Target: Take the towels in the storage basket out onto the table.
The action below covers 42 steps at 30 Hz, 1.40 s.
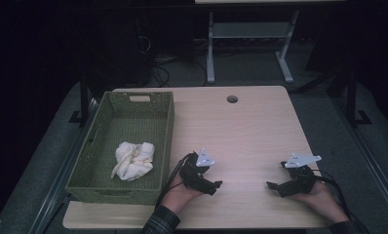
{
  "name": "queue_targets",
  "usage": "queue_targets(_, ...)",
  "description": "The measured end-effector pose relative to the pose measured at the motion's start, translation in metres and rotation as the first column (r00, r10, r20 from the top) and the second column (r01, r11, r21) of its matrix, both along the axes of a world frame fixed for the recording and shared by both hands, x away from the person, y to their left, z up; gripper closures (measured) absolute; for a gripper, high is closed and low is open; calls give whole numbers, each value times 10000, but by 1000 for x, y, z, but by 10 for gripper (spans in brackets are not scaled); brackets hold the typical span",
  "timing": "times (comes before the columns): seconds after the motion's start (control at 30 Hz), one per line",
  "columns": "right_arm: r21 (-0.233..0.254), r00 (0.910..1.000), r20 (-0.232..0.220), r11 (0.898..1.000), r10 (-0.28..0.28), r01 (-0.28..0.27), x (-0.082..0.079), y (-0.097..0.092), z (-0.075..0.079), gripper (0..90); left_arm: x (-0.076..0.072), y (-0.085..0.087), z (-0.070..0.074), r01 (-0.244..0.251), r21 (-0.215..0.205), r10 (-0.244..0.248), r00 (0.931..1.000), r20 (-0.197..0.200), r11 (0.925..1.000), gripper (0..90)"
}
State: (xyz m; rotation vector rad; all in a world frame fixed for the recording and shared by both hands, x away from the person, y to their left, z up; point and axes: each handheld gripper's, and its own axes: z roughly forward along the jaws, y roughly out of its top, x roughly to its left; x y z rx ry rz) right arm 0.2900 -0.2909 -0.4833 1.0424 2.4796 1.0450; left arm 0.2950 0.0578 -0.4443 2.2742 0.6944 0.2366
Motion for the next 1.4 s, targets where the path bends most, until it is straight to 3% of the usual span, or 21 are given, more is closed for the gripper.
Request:
queue_targets(0.73,0,10000,2,10000,-20,20,0,0,0,17,2,0,19,21,-51,-21,10000,61,10000,132)
queue_targets(1.4,-30,10000,10,10000,27,-27,0,0,0,17,10,-2,36,183,-118,-186,9996,-192,9998,131)
